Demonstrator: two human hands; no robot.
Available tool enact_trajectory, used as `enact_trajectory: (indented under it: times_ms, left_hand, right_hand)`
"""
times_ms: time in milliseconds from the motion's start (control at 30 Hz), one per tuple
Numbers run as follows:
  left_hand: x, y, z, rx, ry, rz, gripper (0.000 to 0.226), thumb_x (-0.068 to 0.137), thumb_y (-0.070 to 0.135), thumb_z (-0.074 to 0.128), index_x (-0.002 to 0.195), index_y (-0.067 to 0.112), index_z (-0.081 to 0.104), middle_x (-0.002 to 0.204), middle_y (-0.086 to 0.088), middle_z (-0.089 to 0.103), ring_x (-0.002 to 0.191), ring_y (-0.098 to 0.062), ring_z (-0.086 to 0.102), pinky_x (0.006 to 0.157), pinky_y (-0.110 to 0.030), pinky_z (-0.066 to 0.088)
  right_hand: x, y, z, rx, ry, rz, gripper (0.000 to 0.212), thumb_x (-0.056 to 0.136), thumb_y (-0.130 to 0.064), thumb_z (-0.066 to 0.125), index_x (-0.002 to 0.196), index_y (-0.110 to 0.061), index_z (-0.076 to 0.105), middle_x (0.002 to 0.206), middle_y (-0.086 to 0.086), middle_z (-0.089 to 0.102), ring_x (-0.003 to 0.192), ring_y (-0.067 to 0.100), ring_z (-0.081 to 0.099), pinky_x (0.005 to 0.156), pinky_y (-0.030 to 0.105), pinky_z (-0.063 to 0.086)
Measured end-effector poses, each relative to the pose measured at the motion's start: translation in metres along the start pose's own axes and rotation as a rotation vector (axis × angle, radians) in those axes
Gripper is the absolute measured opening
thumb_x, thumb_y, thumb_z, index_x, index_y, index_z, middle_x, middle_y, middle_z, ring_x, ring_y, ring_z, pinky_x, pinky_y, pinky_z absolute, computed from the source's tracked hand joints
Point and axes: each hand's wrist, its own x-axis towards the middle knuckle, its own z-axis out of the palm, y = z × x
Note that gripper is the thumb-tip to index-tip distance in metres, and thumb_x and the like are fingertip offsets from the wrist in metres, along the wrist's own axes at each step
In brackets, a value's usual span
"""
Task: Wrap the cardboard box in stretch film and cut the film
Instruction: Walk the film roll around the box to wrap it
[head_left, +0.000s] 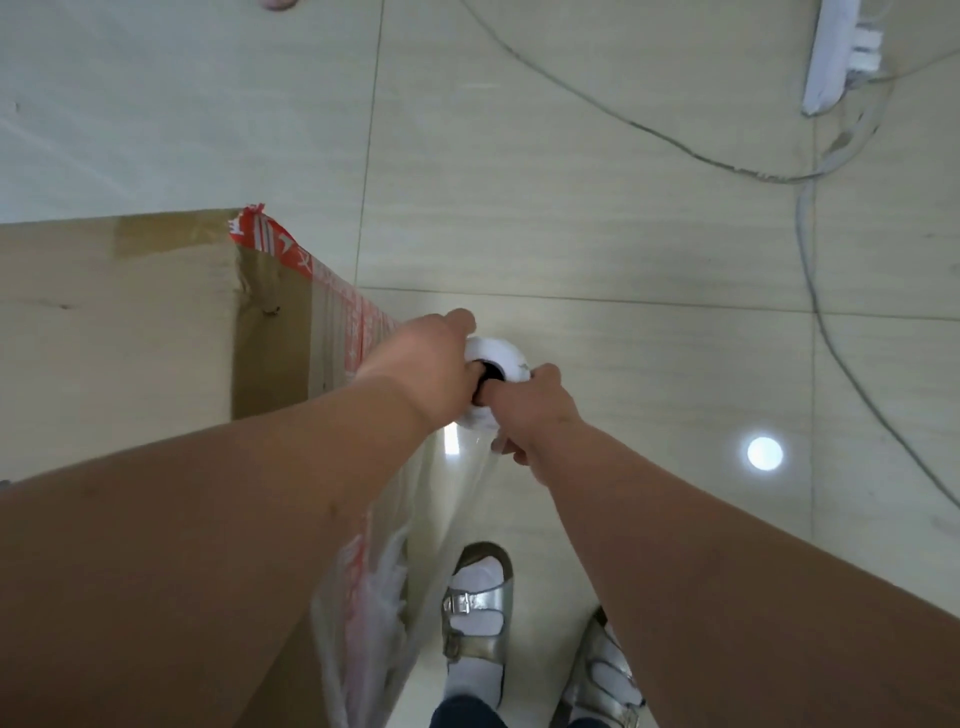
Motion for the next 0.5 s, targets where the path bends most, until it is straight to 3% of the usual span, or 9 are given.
enact_trajectory:
  times_ms: [100, 167, 233, 333, 400, 500]
  left_hand:
    - [0.006, -0.004, 0.005, -0.337, -0.219, -0.355, 0.041, 0.088, 0.037, 0.059, 0.118, 0.009, 0.052, 0.102, -0.010, 0.065, 0.078, -0.025, 0.063, 0.074, -0.036, 0.055]
    - [0.008, -0.008, 0.011, -0.562, -0.333, -0.479, 0.032, 0.086, 0.029, 0.061, 0.110, 0.007, 0.058, 0.097, -0.014, 0.069, 0.073, -0.026, 0.069, 0.075, -0.038, 0.058]
    - [0.013, -0.014, 0.012, -0.454, -0.325, -0.403, 0.026, 0.083, 0.021, 0.059, 0.101, 0.003, 0.063, 0.090, -0.015, 0.072, 0.078, -0.029, 0.072, 0.074, -0.038, 0.058]
    - [0.022, -0.017, 0.003, -0.008, -0.217, -0.182, 0.021, 0.085, 0.023, 0.053, 0.096, 0.008, 0.062, 0.086, -0.006, 0.066, 0.079, -0.024, 0.065, 0.067, -0.030, 0.052]
    - [0.027, -0.016, -0.009, 0.077, -0.123, -0.099, 0.014, 0.085, 0.021, 0.051, 0.095, 0.013, 0.058, 0.088, -0.004, 0.065, 0.078, -0.022, 0.062, 0.066, -0.029, 0.050]
    - [0.033, -0.019, -0.019, -0.007, 0.054, -0.062, 0.019, 0.086, 0.022, 0.050, 0.104, 0.016, 0.053, 0.097, -0.003, 0.063, 0.081, -0.023, 0.058, 0.069, -0.032, 0.049]
  right_hand:
    - [0.001, -0.015, -0.008, -0.069, -0.027, 0.103, 0.060, 0.083, -0.034, 0.061, 0.130, -0.008, 0.035, 0.100, 0.016, 0.070, 0.074, 0.027, 0.069, 0.054, 0.027, 0.042]
    - [0.002, -0.021, -0.011, -0.263, 0.035, 0.014, 0.061, 0.080, -0.036, 0.065, 0.128, -0.008, 0.040, 0.106, 0.010, 0.063, 0.086, 0.027, 0.066, 0.061, 0.028, 0.044]
    - [0.004, -0.027, -0.013, -0.527, 0.108, -0.184, 0.063, 0.078, -0.036, 0.065, 0.130, -0.015, 0.038, 0.109, 0.006, 0.052, 0.094, 0.029, 0.060, 0.070, 0.033, 0.046]
    - [0.007, -0.044, -0.014, -0.728, 0.051, -0.381, 0.054, 0.081, -0.032, 0.061, 0.131, -0.022, 0.041, 0.108, 0.006, 0.057, 0.098, 0.029, 0.059, 0.075, 0.036, 0.049]
    - [0.011, -0.055, -0.012, -0.747, -0.026, -0.358, 0.037, 0.084, -0.030, 0.058, 0.117, -0.019, 0.044, 0.105, 0.007, 0.061, 0.095, 0.029, 0.060, 0.071, 0.035, 0.046]
    - [0.016, -0.068, -0.009, -0.522, -0.077, -0.268, 0.035, 0.084, -0.027, 0.055, 0.114, -0.015, 0.041, 0.101, 0.011, 0.064, 0.089, 0.032, 0.066, 0.075, 0.040, 0.055]
